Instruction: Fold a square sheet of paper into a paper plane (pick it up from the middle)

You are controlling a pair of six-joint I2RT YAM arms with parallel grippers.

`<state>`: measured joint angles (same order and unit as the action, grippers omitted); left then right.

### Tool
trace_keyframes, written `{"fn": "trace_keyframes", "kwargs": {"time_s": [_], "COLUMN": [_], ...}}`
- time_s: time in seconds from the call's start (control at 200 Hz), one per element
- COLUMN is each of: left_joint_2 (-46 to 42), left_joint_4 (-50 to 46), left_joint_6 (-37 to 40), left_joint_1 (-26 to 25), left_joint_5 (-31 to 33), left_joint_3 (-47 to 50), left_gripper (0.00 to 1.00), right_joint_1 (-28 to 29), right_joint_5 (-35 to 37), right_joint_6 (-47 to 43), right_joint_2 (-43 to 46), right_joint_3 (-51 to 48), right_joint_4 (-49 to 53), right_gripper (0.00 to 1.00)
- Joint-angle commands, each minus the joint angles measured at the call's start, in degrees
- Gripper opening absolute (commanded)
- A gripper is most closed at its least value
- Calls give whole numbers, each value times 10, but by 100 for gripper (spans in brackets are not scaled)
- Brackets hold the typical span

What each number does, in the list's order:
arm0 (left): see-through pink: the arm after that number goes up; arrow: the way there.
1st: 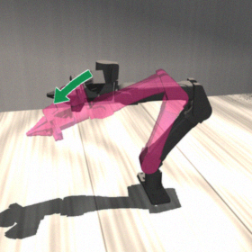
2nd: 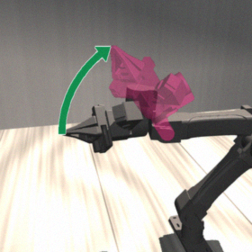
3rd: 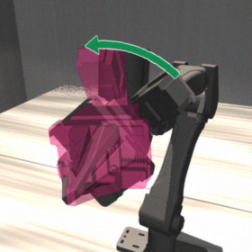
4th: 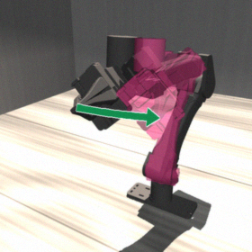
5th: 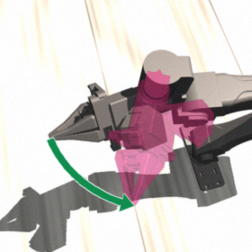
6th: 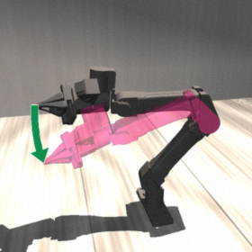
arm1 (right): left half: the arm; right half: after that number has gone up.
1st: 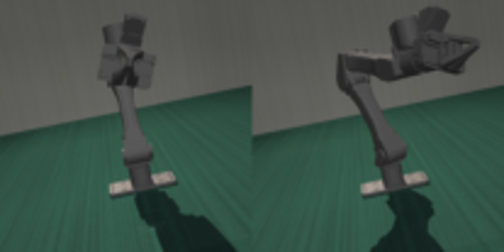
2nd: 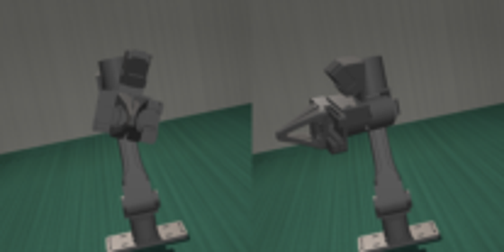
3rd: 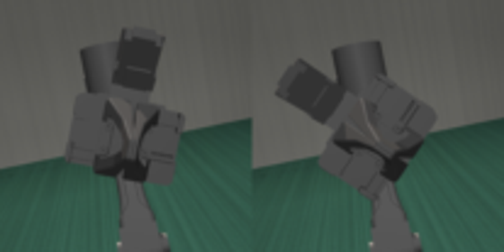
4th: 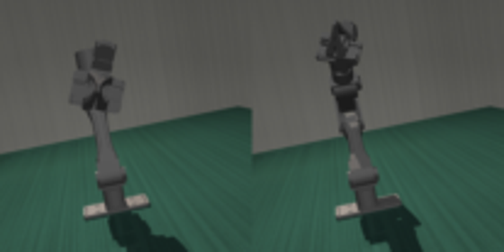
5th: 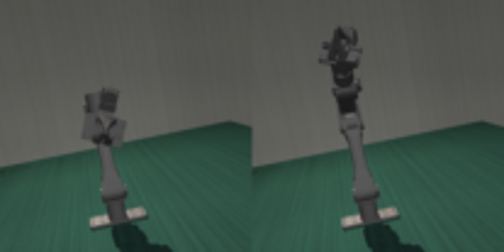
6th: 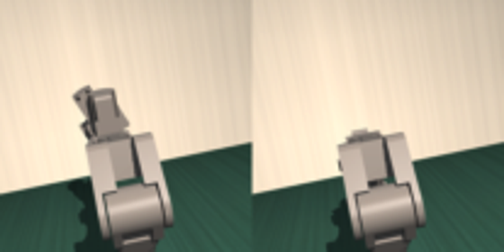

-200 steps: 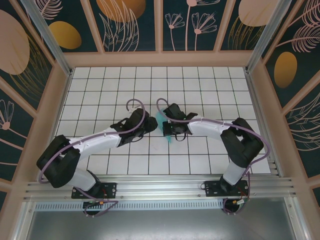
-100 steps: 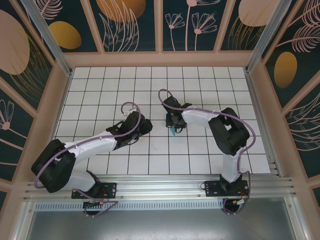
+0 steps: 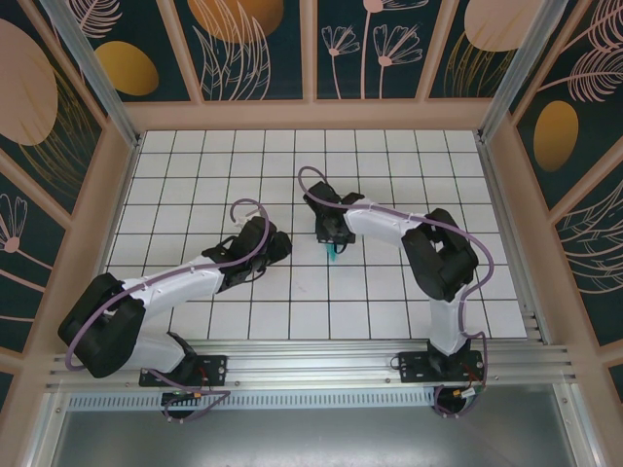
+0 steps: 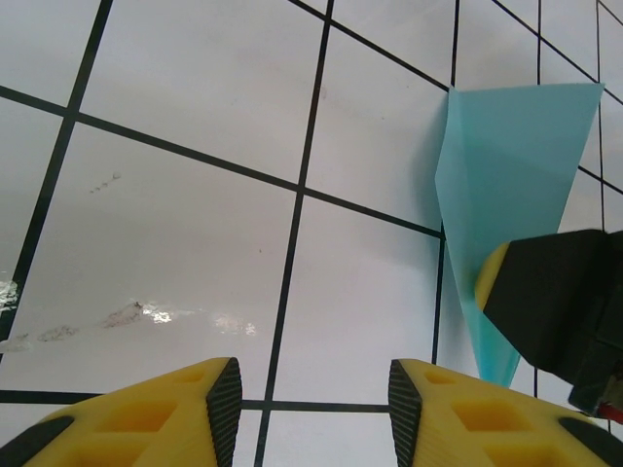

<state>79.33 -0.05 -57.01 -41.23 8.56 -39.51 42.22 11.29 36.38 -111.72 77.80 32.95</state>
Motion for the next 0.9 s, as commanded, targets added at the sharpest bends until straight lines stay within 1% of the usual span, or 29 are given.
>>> {"fn": "trace_keyframes", "kwargs": {"time_s": [0.0, 0.175, 0.275, 0.395, 0.465, 0.646, 0.716, 0.756, 0.816, 0.896], "left_joint_2": [-4, -1, -1, -1, 0, 6, 4, 3, 2, 1], "left_joint_4": [7, 7, 4, 3, 3, 2, 1, -1, -2, -3], "left_joint_6": [10, 13, 15, 16, 16, 20, 20, 21, 22, 22], "left_joint_1": [3, 4, 5, 6, 7, 7, 8, 8, 8, 8], "left_joint_5": [-6, -12, -12, -12, -13, -19, -16, -14, -13, -10], "left_joint_3": [4, -3, -4, -2, -3, -10, -10, -10, -10, -8], "left_gripper": [47, 46, 46, 46, 46, 46, 46, 46, 46, 46], "right_joint_1": [3, 2, 2, 4, 4, 5, 5, 6, 6, 6], "right_joint_5": [21, 3, -8, 0, 3, 15, 17, 18, 19, 22], "right_joint_6": [-1, -8, -8, -7, -9, -14, -16, -17, -17, -19], "right_joint_2": [-21, -46, -49, -45, -33, -13, -2, 5, 19, 35], "right_joint_3": [12, 13, 4, 9, 10, 33, 34, 34, 29, 29], "right_joint_4": [37, 24, 12, 21, 21, 43, 45, 46, 42, 44], "right_gripper": [23, 24, 27, 27, 32, 35, 38, 41, 49, 52]}}
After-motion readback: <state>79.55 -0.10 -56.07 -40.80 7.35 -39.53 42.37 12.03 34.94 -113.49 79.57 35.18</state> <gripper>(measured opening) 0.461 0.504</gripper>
